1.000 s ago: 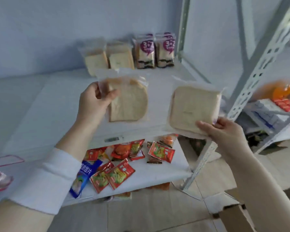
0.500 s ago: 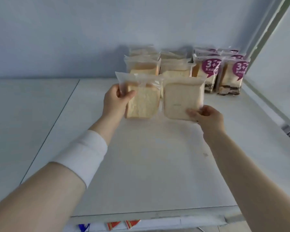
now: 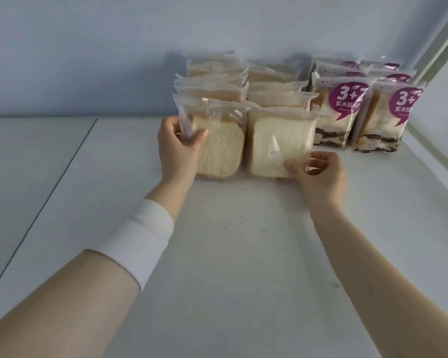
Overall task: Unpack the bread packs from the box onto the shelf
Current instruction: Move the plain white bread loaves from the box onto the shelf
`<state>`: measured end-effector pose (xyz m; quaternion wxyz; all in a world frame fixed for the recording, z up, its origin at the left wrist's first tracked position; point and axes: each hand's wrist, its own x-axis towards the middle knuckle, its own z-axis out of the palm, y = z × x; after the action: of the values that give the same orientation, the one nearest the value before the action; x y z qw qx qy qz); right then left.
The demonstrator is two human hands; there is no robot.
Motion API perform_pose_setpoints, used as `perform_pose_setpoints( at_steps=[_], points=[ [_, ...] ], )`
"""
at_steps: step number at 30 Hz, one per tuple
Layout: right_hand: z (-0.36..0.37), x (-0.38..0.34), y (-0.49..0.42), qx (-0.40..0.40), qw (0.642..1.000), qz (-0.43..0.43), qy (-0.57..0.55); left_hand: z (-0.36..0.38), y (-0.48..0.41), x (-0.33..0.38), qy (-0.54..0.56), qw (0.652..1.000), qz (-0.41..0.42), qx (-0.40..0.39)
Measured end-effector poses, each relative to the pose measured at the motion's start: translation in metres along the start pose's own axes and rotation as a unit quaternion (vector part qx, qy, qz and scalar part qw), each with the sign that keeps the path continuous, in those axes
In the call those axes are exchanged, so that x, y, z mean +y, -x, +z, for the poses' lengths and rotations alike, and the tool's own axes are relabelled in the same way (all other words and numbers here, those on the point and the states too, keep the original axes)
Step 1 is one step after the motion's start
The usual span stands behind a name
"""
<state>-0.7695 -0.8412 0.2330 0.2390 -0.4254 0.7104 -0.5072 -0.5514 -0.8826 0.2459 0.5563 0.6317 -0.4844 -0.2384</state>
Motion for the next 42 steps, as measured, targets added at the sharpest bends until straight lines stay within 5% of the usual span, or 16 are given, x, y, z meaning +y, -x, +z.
perform_pose_setpoints(
  at_steps=[3, 6, 10, 13, 19, 31, 42],
  points=[
    [-0.011, -0.008, 0.010, -0.024, 0.998, 0.003, 0.056, -0.012, 0.008, 0.010, -0.023, 1.000, -0.009, -0.004],
    [-0.040, -0.014, 0.034, -0.039, 0.989, -0.031, 0.140, -0.034, 0.034, 0.026, -0.181, 0.976, 0.123, 0.015],
    [-0.098, -0.015, 0.087, -0.028, 0.936, -0.084, 0.342, -0.036, 0.096, 0.056, -0.330, 0.846, 0.400, -0.126],
    [-0.150, -0.008, 0.132, -0.034, 0.897, -0.072, 0.435, -0.021, 0.158, 0.086, -0.373, 0.777, 0.423, -0.280],
    [-0.302, 0.034, 0.219, 0.015, 0.864, 0.024, 0.503, 0.037, 0.313, 0.151, -0.362, 0.693, 0.498, -0.376],
    [-0.559, 0.249, 0.413, 0.058, 0.797, 0.360, 0.483, 0.165, 0.668, 0.140, -0.379, 0.495, 0.496, -0.605],
    [-0.606, 0.490, 0.390, -0.004, 0.767, 0.529, 0.363, 0.357, 0.833, 0.015, -0.403, 0.369, 0.419, -0.726]
  ],
)
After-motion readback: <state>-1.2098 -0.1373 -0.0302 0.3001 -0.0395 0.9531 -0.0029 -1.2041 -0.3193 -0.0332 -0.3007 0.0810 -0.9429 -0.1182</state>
